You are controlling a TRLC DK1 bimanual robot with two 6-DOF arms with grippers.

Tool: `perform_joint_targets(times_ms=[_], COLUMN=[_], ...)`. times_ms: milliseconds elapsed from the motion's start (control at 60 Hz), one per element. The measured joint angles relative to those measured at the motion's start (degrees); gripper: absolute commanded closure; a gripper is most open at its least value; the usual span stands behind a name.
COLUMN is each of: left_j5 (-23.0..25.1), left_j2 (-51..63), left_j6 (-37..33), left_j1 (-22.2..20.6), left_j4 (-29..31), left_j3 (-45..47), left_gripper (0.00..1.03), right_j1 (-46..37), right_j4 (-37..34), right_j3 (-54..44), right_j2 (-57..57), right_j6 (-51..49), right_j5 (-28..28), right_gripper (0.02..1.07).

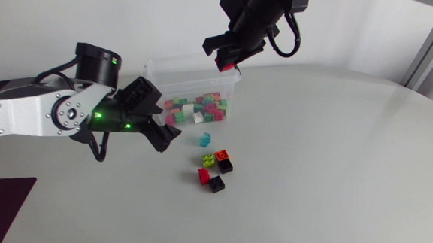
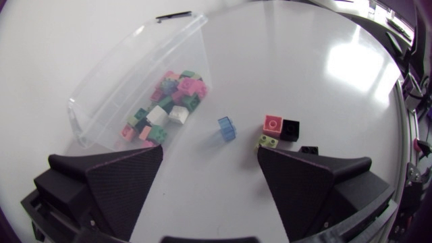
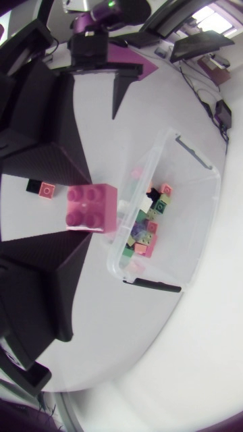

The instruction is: Place the duplo bricks in the container

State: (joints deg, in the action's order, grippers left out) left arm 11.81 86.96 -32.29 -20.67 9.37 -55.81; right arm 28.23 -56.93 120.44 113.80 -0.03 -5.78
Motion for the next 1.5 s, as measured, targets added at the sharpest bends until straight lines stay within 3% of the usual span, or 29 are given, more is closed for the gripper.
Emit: perform_joint_targets(times_ms=[300,683,1267,1500], left_j5=[0.20,0.37,0.37,0.37], left_j2=[6.19,6.60,6.60,6.60], left_j6=[-2.56,-3.58,-3.61,-3.58], left_j1=[-1.60,-1.09,-0.74,-0.72], left_j4=[-0.70,-3.28,-3.76,-3.91], left_j3=[2.03,3.82,4.46,4.46], left_gripper=[0.06,0.06,0.06,0.06], right_j1=[-0.61,-1.53,-1.73,-1.73], right_j4=[0.17,0.50,11.45,19.12], right_j3=[8.59,12.24,11.39,6.95], right_j2=[6.25,9.66,10.73,10.73], right_j6=[0.00,0.00,0.26,0.28], right_j5=[-0.63,-1.51,-0.52,0.02], right_gripper=[0.71,0.71,0.71,0.71])
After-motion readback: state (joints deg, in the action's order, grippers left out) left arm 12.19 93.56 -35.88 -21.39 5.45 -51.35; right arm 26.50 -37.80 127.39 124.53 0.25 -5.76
